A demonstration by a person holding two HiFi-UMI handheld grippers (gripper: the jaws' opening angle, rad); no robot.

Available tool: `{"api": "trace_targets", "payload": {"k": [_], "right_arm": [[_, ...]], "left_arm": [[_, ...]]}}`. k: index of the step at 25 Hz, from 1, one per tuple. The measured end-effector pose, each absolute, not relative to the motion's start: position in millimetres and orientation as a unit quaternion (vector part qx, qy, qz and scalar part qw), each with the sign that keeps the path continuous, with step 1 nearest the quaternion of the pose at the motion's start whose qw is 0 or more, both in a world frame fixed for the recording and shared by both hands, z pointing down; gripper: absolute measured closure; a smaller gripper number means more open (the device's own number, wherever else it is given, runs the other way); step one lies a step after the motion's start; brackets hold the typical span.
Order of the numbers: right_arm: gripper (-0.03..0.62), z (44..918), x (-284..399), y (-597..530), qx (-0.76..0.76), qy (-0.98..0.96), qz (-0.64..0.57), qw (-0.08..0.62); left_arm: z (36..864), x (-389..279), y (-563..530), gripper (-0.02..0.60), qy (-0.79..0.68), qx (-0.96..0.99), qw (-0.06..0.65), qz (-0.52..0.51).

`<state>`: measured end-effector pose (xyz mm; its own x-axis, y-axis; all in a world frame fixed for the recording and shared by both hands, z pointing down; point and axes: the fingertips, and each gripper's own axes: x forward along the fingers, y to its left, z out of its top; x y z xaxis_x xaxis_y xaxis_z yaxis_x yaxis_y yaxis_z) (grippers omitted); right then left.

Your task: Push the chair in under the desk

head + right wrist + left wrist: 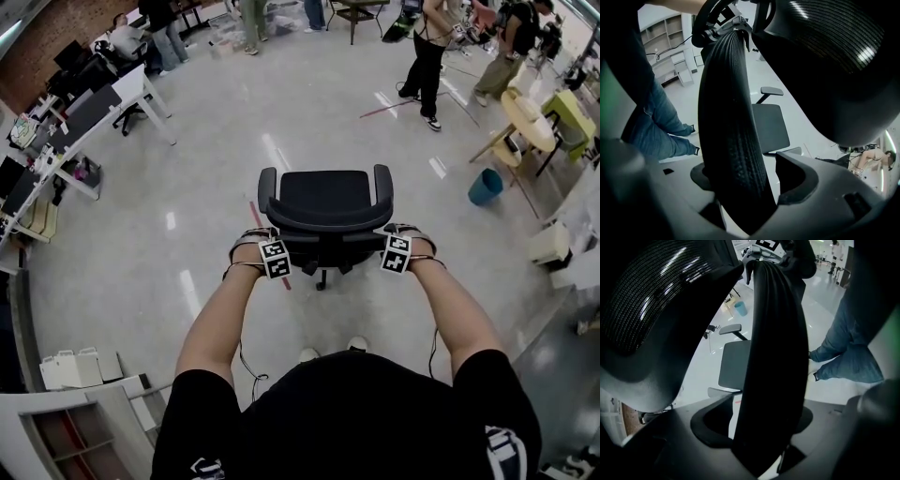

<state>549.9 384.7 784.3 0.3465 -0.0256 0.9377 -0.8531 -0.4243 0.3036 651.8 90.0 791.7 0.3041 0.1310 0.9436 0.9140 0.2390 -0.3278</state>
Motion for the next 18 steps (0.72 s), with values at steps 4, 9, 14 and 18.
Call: {"api": "trace_targets", "payload": {"k": [4,9,14,18], "right_arm": [[0.316,786.2,544.4,385.3,0.686,-0.320,0.479,0.444],[0.336,787.5,541.5,386.8,0.681,-0.320,0.477,0.454],[0.353,788.9,538.3,386.5,0.680,-0.320,0.472,0.461],[0.365,787.5,538.9,384.4,0.681,-0.319,0.467,0.465]], "left_arm": [[792.4,647.5,88.7,0.318,-0.497,-0.524,0.612,-0.322],[793.5,644.4,89.4,0.324,-0.496,-0.524,0.613,-0.321],[796.3,638.9,87.8,0.331,-0.498,-0.520,0.613,-0.325],[795.1,637.4,85.5,0.333,-0.498,-0.520,0.612,-0.328]]}}
